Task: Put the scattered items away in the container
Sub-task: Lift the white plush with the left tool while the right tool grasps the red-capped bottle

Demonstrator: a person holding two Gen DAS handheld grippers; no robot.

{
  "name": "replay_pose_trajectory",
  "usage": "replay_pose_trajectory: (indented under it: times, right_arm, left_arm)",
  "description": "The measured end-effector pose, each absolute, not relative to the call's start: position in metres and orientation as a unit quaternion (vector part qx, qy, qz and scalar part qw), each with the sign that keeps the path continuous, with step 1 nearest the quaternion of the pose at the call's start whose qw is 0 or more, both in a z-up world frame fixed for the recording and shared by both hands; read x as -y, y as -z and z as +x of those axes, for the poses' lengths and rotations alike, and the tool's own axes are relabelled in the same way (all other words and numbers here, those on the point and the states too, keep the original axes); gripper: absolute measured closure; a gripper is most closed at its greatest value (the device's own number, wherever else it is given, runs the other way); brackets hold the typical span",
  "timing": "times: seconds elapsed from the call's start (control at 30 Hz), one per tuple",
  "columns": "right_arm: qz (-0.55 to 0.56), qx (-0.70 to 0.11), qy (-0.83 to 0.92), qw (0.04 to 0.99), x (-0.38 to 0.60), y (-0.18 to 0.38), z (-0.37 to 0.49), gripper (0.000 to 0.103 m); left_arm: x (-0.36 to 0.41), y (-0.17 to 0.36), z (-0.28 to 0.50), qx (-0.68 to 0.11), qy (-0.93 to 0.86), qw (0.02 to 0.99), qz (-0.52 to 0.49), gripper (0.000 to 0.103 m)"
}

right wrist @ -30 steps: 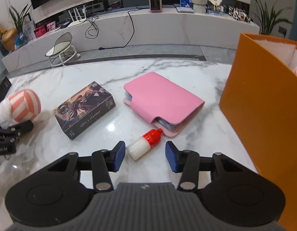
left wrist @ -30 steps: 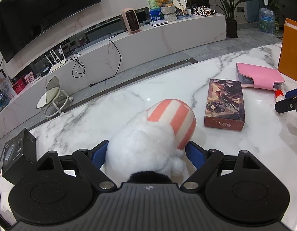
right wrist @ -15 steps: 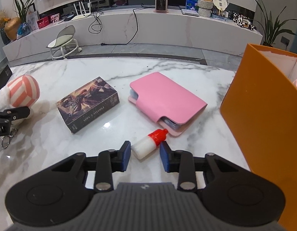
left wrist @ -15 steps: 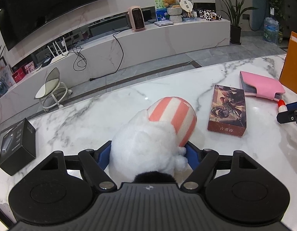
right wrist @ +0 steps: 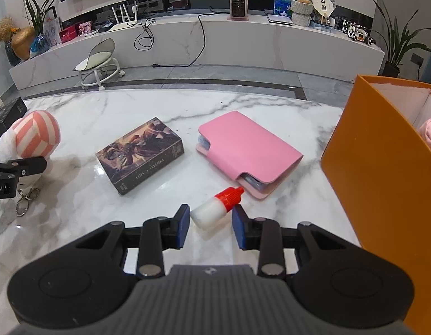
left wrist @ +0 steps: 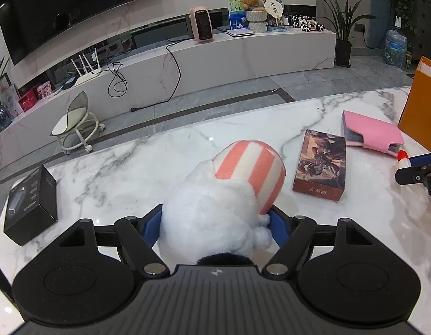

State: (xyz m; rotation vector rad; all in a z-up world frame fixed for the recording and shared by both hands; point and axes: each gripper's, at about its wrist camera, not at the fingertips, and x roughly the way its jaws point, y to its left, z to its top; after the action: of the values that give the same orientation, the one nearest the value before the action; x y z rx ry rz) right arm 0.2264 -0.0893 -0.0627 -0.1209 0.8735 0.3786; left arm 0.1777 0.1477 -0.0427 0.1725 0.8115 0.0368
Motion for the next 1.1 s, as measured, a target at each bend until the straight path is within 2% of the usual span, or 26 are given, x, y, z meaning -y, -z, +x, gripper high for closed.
replay_pose_trajectory:
  times: [1.1]
  right_arm:
    - [0.030, -0.371, -0.187, 0.909, 0.148, -0.009, 0.215, 0.067]
  left_arm:
    - [-0.075, -0.019, 0.161, -0.366, -0.002, 0.924, 0.113, 0.015]
